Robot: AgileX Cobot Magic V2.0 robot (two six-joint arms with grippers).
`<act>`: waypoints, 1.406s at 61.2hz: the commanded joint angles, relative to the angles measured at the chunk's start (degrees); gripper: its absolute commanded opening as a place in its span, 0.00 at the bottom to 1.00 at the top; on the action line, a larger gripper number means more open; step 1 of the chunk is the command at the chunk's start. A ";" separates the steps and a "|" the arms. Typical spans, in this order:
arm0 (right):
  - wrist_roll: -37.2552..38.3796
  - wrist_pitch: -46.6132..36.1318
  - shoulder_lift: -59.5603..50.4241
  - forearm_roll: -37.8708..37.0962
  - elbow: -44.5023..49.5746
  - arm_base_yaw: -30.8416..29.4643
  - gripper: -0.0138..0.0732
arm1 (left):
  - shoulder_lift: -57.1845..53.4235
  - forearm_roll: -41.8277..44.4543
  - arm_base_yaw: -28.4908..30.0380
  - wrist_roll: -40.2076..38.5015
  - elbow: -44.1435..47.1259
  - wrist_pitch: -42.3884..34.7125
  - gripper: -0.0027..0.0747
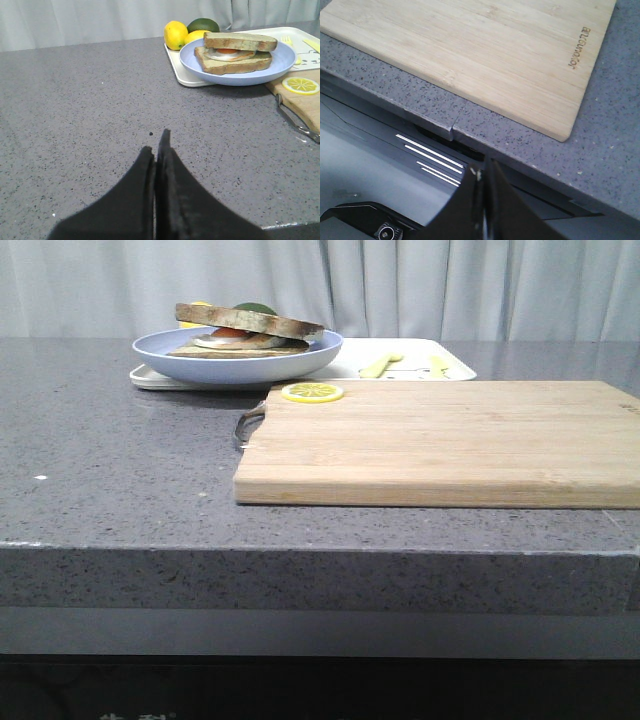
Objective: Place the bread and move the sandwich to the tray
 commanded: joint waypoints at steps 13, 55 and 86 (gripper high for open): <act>0.12 -3.14 0.15 0.18 -1.49 -0.50 0.08 | -5.19 13.12 0.02 -19.64 5.00 -9.79 0.01; 0.12 -3.14 0.15 0.18 -1.49 -0.50 0.08 | -12.80 13.37 0.12 -19.85 24.65 -31.28 0.01; 0.12 -3.12 0.15 0.18 -1.49 -0.50 0.08 | -12.80 13.48 0.12 -21.79 24.71 -32.49 0.01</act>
